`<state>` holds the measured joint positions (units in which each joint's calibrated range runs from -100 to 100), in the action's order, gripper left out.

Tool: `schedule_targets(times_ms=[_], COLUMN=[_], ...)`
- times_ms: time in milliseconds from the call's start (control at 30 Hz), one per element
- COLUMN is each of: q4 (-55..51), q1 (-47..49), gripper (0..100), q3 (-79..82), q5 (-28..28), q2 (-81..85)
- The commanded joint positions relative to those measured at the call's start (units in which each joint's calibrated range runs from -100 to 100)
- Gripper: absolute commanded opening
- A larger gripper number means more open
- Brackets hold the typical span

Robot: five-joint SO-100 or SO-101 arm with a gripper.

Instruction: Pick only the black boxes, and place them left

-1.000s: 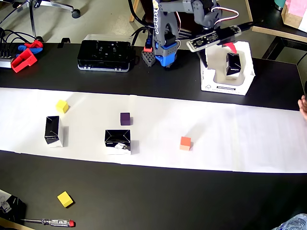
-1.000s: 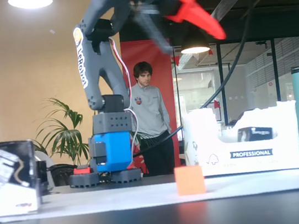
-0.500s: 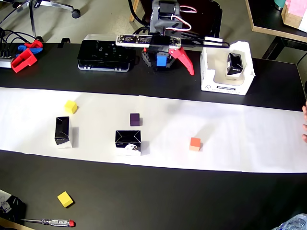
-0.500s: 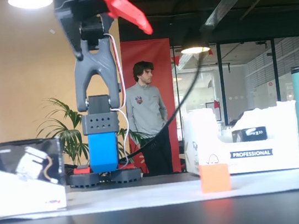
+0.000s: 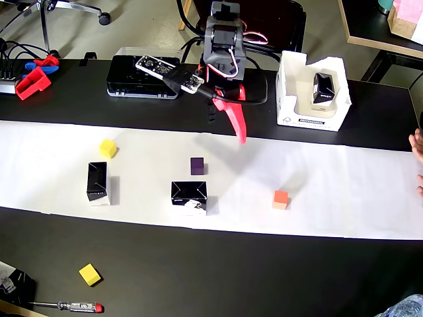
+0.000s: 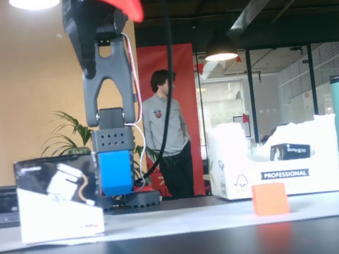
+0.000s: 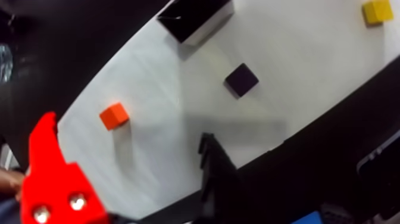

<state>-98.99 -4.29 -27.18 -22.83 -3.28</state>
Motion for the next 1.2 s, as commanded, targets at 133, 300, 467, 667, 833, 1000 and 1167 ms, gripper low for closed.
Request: schedule_targets(times_ms=[133, 300, 467, 667, 833, 1000, 1167], q4=[0.1, 0.1, 0.1, 0.58, 3.2, 5.27, 5.35], q1=[-5.54, -5.71, -4.93, -3.2, -2.16, -0.08, 2.17], gripper=[46, 46, 46, 46, 46, 45, 45], q3=[-7.04, -16.96, -28.22, -30.44, -32.74, -39.66, -44.71], q5=[5.62, 9.78, 12.1, 15.2, 17.2, 18.04, 19.62], q2=[-7.74, -15.17, -23.39, -29.55, -33.11, -39.11, -44.64])
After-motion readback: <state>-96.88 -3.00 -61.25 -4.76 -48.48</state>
